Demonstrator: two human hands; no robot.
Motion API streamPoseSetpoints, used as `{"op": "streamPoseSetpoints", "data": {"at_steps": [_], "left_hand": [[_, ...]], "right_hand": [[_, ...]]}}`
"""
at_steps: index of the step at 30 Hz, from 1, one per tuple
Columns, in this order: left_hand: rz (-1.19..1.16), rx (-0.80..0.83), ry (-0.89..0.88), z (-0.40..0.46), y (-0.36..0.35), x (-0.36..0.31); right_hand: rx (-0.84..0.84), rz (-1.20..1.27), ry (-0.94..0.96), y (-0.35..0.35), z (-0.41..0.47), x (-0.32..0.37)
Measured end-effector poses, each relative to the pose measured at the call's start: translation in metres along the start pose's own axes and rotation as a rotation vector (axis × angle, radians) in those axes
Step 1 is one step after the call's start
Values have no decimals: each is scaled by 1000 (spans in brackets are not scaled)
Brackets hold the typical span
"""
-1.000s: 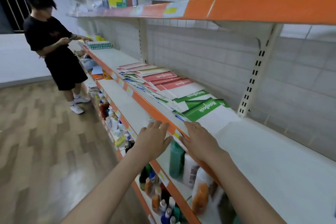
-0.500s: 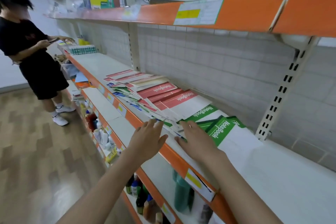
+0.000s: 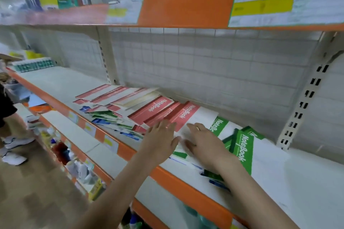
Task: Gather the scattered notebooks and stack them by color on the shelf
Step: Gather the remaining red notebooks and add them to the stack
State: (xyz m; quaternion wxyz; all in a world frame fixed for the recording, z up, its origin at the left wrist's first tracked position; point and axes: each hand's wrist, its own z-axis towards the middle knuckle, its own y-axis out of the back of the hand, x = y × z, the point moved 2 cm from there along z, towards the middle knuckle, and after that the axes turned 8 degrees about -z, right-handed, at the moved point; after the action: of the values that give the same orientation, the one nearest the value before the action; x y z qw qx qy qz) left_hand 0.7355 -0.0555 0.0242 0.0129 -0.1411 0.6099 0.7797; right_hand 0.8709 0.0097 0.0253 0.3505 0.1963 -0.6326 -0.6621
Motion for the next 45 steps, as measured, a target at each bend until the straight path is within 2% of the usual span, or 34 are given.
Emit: {"op": "streamPoseSetpoints", "data": {"at_steps": [9,19,30,37,41,45], "left_hand": [[37,68,-177,72,8,60],[31,138,-301,101,-8,87],[-69,148,-298,101,-16,86],[-89,107,-223,99,-21,86],[-91,80,-220,98,-23,85],[-192,65,-199,97,-24,86]], "right_hand": [[-5,-11,-236,-12,66,24],[34,-5,-446,-26,99,43],[39,-97,-616,-23,105,46],[148,-131,-704,-18,100,43],[32,-216,-703,-13,95,38],[-60,-209,-670,-11,97,35]]}}
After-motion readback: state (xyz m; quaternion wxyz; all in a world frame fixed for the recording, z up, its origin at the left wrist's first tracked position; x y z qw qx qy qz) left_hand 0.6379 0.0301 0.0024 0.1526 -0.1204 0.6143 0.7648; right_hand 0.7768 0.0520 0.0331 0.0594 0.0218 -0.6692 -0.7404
